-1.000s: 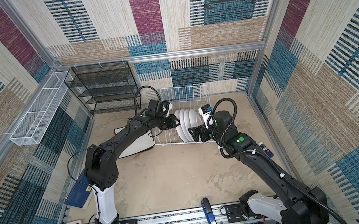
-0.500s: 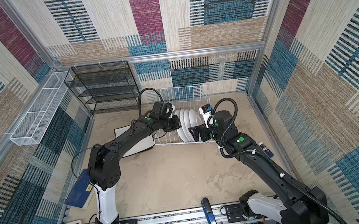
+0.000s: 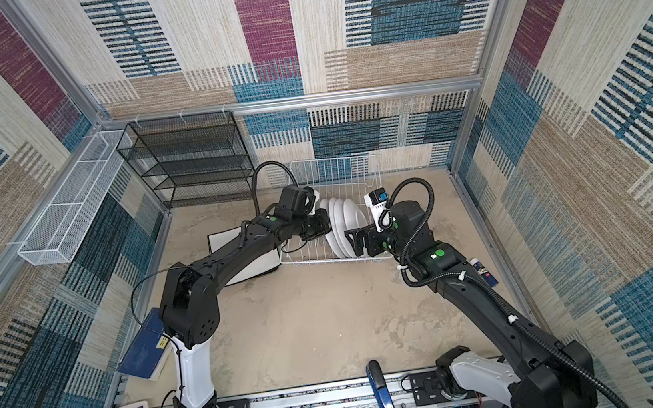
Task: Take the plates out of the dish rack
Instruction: 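Close the left gripper on the round plate's rim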
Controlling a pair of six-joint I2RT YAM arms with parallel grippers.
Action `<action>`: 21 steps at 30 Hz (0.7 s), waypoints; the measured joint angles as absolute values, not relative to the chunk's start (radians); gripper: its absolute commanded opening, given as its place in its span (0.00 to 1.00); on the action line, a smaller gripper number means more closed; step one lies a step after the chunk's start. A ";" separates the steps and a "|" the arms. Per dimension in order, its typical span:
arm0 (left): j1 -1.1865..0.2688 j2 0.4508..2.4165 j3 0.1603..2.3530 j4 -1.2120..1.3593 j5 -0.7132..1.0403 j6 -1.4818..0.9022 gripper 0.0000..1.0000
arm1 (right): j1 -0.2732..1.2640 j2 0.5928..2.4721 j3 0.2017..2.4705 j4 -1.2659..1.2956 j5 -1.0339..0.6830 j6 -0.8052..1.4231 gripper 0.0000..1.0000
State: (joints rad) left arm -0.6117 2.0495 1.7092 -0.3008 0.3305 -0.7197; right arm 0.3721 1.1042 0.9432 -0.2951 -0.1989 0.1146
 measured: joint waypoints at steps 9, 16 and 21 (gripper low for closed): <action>-0.620 2.061 1.728 -0.301 0.331 -0.752 0.00 | 0.367 1.114 0.943 -0.289 -0.209 0.115 0.99; -0.627 2.061 1.729 -0.302 0.322 -0.760 0.00 | 0.365 1.121 0.945 -0.286 -0.217 0.115 0.99; -0.636 2.059 1.729 -0.302 0.316 -0.766 0.00 | 0.363 1.126 0.946 -0.285 -0.217 0.115 0.99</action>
